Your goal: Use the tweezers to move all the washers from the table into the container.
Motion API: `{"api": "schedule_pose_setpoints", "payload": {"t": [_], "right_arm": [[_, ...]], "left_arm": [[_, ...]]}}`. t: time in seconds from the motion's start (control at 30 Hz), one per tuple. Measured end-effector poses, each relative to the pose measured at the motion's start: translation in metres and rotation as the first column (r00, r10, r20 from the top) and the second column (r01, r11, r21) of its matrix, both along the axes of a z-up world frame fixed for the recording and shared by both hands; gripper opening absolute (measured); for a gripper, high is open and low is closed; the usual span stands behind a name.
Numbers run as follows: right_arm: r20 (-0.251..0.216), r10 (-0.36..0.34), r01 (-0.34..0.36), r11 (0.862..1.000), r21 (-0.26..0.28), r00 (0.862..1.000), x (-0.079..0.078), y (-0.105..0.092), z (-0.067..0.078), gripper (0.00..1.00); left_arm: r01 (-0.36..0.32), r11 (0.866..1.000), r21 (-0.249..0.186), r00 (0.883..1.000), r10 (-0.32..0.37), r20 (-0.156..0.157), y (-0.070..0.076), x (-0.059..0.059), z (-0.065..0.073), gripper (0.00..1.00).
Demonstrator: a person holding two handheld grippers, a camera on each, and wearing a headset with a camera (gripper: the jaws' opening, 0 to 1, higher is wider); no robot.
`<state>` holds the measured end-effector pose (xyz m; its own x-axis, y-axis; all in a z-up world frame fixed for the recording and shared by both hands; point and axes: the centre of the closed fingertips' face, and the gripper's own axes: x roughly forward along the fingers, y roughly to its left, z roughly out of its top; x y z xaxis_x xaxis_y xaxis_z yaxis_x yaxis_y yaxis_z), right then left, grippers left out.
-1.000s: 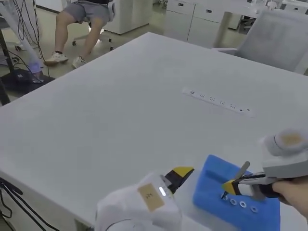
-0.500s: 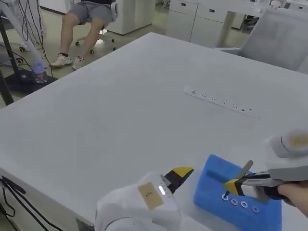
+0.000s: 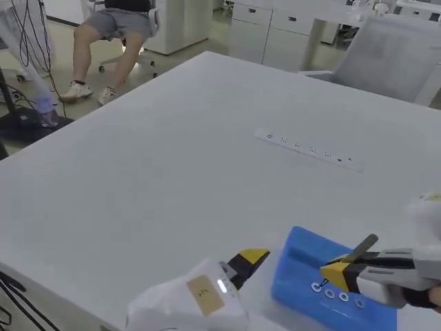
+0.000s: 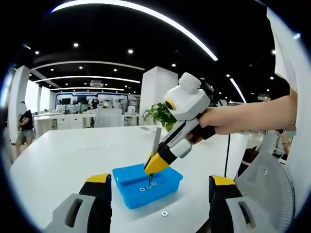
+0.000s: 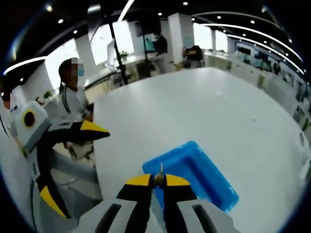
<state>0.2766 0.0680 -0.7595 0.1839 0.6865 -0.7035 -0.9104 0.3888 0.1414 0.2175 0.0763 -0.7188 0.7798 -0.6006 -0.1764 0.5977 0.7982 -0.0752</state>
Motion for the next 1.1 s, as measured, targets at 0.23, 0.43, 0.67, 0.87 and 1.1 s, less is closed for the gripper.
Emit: {"api": "schedule_pose_setpoints", "payload": {"t": [0.23,0.43,0.67,0.87,1.1], "right_arm": [[-0.059,0.026,-0.025,1.0,0.01,0.998,-0.022,0.002,-0.017,0.06],[-0.146,0.021,-0.021,1.0,0.001,0.989,-0.034,-0.001,-0.046,0.06],[-0.2,0.007,-0.013,1.0,-0.028,0.98,-0.04,-0.01,-0.069,0.06],[-0.21,-0.001,-0.004,1.0,-0.025,0.978,-0.039,-0.012,-0.073,0.06],[-0.201,0.007,-0.013,0.999,-0.03,0.98,-0.035,-0.01,-0.076,0.06]], "left_arm": [[0.008,1.0,0.004,1.0,-0.008,0.0,-0.001,-0.001,-0.001,0.83],[0.004,1.0,0.006,1.0,-0.004,0.001,0.0,0.0,-0.001,0.83],[0.006,1.0,0.016,1.0,-0.006,-0.002,0.0,0.0,-0.003,0.83],[0.007,1.0,0.023,1.0,-0.007,-0.004,-0.001,-0.001,-0.004,0.82],[0.007,1.0,0.027,1.0,-0.007,-0.006,0.0,-0.001,-0.005,0.82]]}}
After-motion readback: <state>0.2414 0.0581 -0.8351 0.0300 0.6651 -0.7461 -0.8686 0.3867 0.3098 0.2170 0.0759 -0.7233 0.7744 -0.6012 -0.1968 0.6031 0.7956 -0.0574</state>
